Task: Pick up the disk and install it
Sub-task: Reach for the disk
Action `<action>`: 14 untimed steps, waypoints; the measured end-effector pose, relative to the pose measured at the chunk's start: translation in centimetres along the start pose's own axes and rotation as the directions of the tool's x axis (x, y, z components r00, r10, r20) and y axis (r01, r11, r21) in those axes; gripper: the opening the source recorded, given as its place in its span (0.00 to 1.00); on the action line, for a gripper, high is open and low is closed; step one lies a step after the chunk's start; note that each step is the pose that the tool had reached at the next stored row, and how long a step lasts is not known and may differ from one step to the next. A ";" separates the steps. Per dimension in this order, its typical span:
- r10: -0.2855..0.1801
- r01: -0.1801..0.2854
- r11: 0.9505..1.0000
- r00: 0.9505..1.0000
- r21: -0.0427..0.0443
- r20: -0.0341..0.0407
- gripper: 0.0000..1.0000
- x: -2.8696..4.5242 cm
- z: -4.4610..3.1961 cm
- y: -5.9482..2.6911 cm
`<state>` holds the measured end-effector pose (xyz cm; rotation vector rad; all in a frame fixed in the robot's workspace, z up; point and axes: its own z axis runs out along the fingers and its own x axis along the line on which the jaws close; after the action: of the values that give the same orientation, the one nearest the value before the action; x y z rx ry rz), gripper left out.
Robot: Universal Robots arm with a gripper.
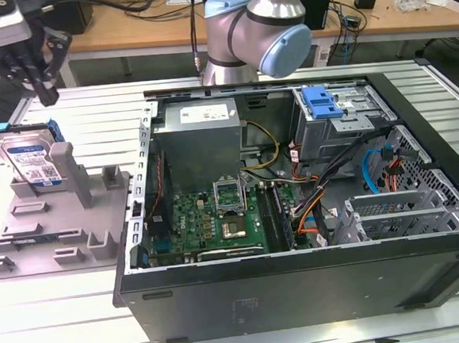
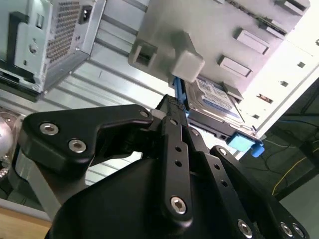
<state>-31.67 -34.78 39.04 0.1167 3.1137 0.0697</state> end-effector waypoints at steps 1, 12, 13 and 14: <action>0.000 0.000 1.000 1.000 0.000 0.000 0.11 0.38 0.01 0.11; 0.000 0.000 1.000 1.000 0.000 0.000 0.11 5.31 0.16 1.68; 0.000 0.000 1.000 1.000 0.000 0.000 0.11 5.66 0.17 1.80; 0.000 0.000 1.000 1.000 0.000 0.000 0.11 6.05 0.19 1.93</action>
<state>-37.54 -32.39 38.79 0.1165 3.1137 0.0697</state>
